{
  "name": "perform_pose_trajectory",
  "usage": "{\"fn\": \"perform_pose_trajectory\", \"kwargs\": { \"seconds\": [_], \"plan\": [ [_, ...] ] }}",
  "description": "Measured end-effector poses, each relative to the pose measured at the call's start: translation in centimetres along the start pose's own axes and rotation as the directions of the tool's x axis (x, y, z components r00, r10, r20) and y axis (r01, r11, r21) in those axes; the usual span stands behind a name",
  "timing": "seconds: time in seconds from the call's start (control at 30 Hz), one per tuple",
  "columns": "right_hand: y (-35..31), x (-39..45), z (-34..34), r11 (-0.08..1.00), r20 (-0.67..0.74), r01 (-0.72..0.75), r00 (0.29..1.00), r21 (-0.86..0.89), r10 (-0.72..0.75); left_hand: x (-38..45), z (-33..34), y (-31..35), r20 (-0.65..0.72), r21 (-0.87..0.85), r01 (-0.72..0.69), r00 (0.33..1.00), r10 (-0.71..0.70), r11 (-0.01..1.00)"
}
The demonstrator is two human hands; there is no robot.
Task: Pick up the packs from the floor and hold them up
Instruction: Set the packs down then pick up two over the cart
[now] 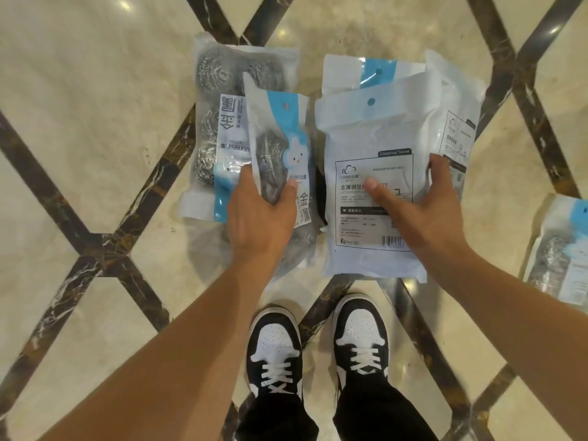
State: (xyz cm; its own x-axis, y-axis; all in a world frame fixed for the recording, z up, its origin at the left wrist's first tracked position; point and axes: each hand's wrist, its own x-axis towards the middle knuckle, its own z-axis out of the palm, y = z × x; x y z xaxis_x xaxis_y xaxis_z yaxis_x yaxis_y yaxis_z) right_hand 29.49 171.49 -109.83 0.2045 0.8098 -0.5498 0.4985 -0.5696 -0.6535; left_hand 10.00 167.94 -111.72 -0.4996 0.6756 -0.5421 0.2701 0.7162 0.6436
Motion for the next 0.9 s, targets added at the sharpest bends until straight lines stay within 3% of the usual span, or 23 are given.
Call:
{"fn": "perform_pose_trajectory", "kwargs": {
  "seconds": [0.07,0.2,0.33,0.5,0.67,0.9],
  "plan": [
    [-0.9,-0.4,-0.4,1.0,-0.032,-0.011,0.999,0.027,0.012,-0.1,-1.3,0.5,-0.038,-0.013,0.009,0.999,-0.01,1.0],
    [-4.8,-1.2,-2.8,0.994,-0.084,0.007,0.996,0.113,0.003,-0.7,-5.7,3.0,-0.066,-0.21,0.066,0.994,-0.082,0.976],
    [-11.3,-2.4,-6.8,0.992,-0.085,0.047,0.996,0.115,-0.037,-2.4,-12.0,9.0,-0.081,-0.286,0.06,0.993,-0.086,0.956],
    [-24.5,-6.1,-13.8,0.972,-0.047,0.104,0.994,0.211,-0.096,-7.3,-22.8,21.1,-0.045,-0.335,-0.01,0.999,-0.005,0.942],
    [-40.4,-14.2,-22.6,0.954,-0.02,0.214,0.977,0.209,-0.214,-14.4,-35.2,34.7,-0.154,-0.419,-0.136,0.985,0.078,0.898],
    [-60.0,-28.4,-33.4,0.878,-0.065,0.415,0.909,0.24,-0.412,-28.2,-52.3,50.7,-0.207,-0.488,-0.278,0.958,0.2,0.827]
  ]
}}
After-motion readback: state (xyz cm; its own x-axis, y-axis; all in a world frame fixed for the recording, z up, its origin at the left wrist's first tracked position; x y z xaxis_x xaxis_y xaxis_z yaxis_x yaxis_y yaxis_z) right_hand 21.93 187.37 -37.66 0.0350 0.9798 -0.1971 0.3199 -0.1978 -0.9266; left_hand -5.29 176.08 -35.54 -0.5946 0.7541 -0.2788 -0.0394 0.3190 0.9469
